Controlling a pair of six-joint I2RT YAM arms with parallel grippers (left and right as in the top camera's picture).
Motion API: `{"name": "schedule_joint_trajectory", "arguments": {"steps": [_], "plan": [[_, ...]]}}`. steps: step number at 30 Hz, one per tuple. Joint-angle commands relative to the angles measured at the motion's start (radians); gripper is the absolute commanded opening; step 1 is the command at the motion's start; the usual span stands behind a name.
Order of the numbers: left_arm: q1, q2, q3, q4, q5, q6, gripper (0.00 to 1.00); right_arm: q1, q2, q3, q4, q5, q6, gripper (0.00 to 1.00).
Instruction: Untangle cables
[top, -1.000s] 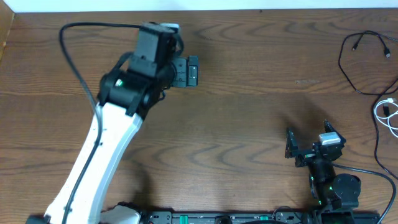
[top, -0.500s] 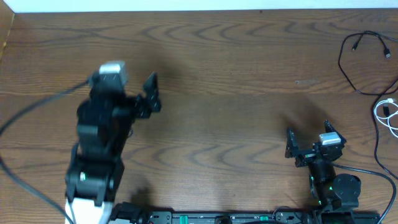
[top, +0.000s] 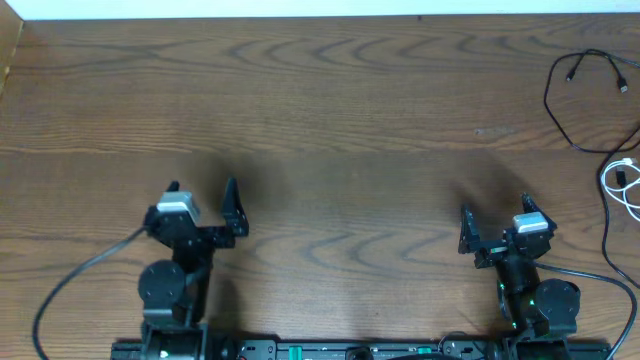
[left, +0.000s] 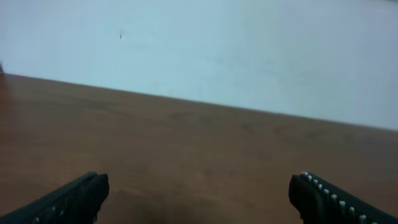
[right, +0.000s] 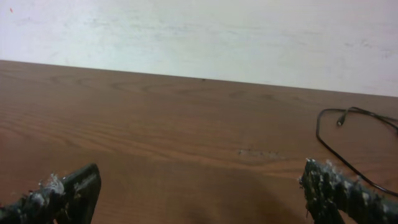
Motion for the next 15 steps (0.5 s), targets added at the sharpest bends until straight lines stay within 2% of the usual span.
{"name": "schedule_joint_trajectory", "arguments": {"steps": [1,9,15], "plan": [[0.004,-0.076,-0.063,0.011,-0.034,0.052,0.97,0.008,-0.006,-0.003,-0.003,0.004,-0.004,0.99],[0.003,-0.221,-0.206,0.013,-0.092,0.067,0.98,0.008,-0.006,-0.003,-0.003,0.005,-0.004,0.99],[-0.003,-0.265,-0.210,-0.101,-0.120,0.082,0.98,0.008,-0.006,-0.003,-0.003,0.004,-0.004,0.99]]}}
